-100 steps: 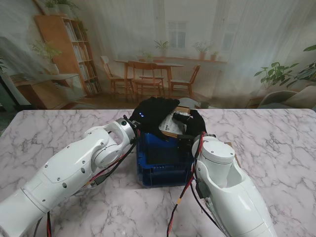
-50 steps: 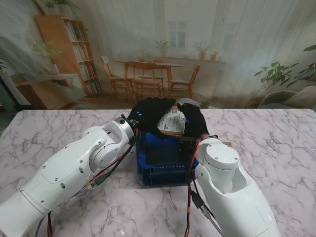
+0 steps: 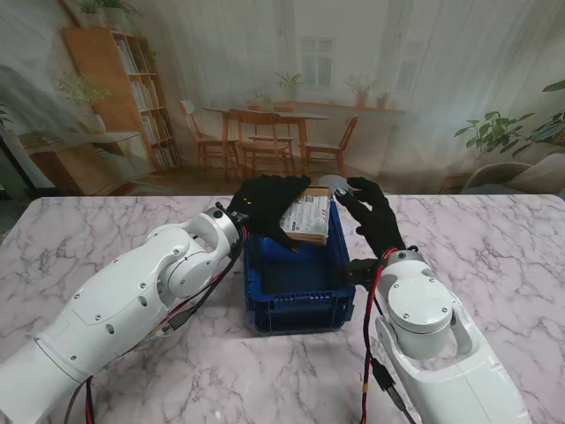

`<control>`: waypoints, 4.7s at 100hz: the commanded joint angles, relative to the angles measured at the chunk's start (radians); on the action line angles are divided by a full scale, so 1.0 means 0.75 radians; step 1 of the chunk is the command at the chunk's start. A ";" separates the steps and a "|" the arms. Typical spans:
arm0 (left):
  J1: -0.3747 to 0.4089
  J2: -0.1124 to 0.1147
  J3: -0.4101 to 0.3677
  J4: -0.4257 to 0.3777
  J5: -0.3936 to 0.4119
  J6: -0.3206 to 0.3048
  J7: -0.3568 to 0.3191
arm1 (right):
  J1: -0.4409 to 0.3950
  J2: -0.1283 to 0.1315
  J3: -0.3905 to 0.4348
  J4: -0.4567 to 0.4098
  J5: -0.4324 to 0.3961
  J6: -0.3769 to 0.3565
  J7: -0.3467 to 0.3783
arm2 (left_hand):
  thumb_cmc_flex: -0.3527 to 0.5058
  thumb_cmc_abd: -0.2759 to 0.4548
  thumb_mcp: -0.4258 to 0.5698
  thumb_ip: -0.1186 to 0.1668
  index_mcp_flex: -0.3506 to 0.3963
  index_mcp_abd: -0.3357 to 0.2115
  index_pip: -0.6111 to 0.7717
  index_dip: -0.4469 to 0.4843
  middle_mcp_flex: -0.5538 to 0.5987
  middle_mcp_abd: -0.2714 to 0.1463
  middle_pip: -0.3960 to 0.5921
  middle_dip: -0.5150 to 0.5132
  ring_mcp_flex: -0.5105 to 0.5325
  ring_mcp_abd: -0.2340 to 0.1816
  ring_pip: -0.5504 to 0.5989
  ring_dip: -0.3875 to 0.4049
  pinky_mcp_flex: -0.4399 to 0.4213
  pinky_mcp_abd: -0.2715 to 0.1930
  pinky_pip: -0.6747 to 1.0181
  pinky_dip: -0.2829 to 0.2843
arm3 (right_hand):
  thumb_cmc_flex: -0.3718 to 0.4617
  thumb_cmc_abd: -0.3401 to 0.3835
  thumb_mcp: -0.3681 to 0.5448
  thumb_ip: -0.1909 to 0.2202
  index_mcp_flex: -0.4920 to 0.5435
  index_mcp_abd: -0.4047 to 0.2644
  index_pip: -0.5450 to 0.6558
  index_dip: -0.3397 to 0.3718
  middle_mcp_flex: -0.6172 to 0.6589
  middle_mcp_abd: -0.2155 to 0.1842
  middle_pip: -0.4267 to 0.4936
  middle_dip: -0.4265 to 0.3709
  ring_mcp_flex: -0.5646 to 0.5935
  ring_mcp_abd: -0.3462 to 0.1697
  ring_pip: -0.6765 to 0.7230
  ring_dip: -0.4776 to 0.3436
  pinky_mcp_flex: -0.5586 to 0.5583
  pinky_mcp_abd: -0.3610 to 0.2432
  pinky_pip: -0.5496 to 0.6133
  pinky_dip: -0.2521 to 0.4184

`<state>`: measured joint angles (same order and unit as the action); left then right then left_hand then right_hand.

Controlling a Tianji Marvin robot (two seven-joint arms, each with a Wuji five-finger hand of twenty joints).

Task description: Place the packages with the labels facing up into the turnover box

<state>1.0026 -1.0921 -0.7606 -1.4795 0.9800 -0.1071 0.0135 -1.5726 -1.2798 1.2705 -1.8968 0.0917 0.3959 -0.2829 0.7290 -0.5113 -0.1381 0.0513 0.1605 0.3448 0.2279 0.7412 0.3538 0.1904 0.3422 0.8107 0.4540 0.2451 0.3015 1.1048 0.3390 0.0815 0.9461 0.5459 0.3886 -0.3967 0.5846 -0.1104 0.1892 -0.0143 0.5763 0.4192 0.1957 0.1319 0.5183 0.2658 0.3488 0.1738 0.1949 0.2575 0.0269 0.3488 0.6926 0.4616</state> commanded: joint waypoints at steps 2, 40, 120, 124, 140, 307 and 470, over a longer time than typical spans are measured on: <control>-0.022 -0.007 0.012 0.004 -0.023 0.016 -0.043 | -0.041 0.038 0.028 -0.010 -0.031 -0.031 0.024 | 0.502 0.248 0.803 0.158 0.081 -0.110 0.138 0.027 0.178 -0.179 0.144 0.106 0.192 -0.185 0.177 0.103 -0.002 -0.186 0.033 0.017 | -0.006 0.001 -0.055 0.008 0.050 -0.105 -0.027 -0.038 0.030 -0.073 -0.048 -0.021 0.017 -0.060 -0.077 -0.035 -0.005 -0.040 -0.038 0.025; -0.107 -0.019 0.085 0.028 -0.126 0.085 -0.157 | -0.188 0.077 0.126 0.019 -0.215 -0.235 0.050 | 0.476 0.282 0.784 0.161 0.110 -0.111 0.125 0.006 0.200 -0.167 0.125 0.097 0.197 -0.176 0.175 0.070 0.008 -0.168 0.030 0.025 | 0.032 -0.001 -0.074 0.018 0.102 -0.138 -0.037 -0.065 0.091 -0.091 -0.097 -0.031 0.054 -0.071 -0.130 -0.046 0.014 -0.014 -0.137 0.040; -0.369 -0.130 0.403 0.372 -0.332 0.226 -0.128 | -0.278 0.065 0.173 0.099 -0.166 -0.436 -0.024 | 0.490 0.374 0.619 0.068 0.148 -0.103 0.143 -0.022 0.259 -0.146 0.090 0.100 0.198 -0.180 0.241 -0.247 0.032 -0.144 0.036 0.033 | 0.040 -0.006 -0.021 0.018 0.083 -0.146 -0.050 -0.072 0.082 -0.065 -0.122 -0.033 0.062 -0.068 -0.149 -0.038 0.020 0.005 -0.233 0.094; -0.374 -0.136 0.413 0.384 -0.340 0.230 -0.124 | -0.278 0.064 0.172 0.102 -0.167 -0.435 -0.028 | 0.494 0.374 0.613 0.063 0.150 -0.102 0.146 -0.022 0.266 -0.147 0.090 0.103 0.203 -0.180 0.245 -0.249 0.036 -0.144 0.039 0.034 | 0.041 -0.006 -0.020 0.018 0.082 -0.147 -0.050 -0.072 0.079 -0.065 -0.123 -0.033 0.062 -0.069 -0.150 -0.038 0.020 0.005 -0.237 0.097; -0.385 -0.147 0.439 0.413 -0.358 0.240 -0.125 | -0.282 0.063 0.172 0.101 -0.163 -0.433 -0.032 | 0.494 0.385 0.585 0.050 0.160 -0.093 0.151 -0.027 0.278 -0.140 0.084 0.107 0.209 -0.174 0.252 -0.256 0.038 -0.132 0.049 0.036 | 0.042 -0.004 -0.017 0.017 0.077 -0.147 -0.051 -0.072 0.069 -0.057 -0.123 -0.033 0.060 -0.067 -0.152 -0.036 0.022 0.005 -0.254 0.112; -0.389 -0.128 0.486 0.466 -0.382 0.214 -0.200 | -0.249 0.047 0.139 0.102 -0.147 -0.335 -0.074 | -0.105 0.546 0.146 -0.084 -0.017 -0.087 -0.258 -0.427 -0.318 0.121 -0.478 -0.886 -0.361 0.102 -0.140 -1.026 -0.326 0.098 -0.375 -0.256 | 0.068 0.015 0.002 0.011 0.031 -0.144 -0.045 -0.062 0.023 -0.028 -0.090 -0.026 0.072 -0.050 -0.117 -0.009 0.046 0.060 -0.237 0.214; 0.730 0.026 -0.742 -0.323 0.070 -0.086 0.151 | -0.252 0.050 0.151 0.121 -0.174 -0.379 -0.076 | 0.096 0.646 0.143 -0.089 0.408 -0.191 -0.100 -0.327 0.255 0.016 -0.304 -0.625 0.024 0.019 -0.093 -0.854 -0.270 0.249 -0.266 -0.045 | 0.056 -0.006 0.024 0.011 0.044 -0.051 -0.051 -0.065 0.048 -0.017 -0.094 -0.025 0.033 -0.048 -0.159 -0.026 0.017 0.010 -0.307 0.221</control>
<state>1.5122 -1.0731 -1.3140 -1.7391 1.0345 -0.1747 0.1156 -1.7584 -1.2407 1.3827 -1.8069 -0.0435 0.1100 -0.3420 0.7743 -0.0636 -0.0338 -0.0371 0.4541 0.2137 0.1564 0.4867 0.5239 0.2124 0.1018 0.3261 0.4524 0.2643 0.2224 0.4470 0.1407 0.2398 0.7335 0.4941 0.4186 -0.3914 0.5855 -0.1086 0.2408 -0.0720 0.5564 0.3845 0.2450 0.1152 0.4470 0.2519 0.4061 0.1590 0.1200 0.2371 0.0548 0.3865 0.4842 0.6081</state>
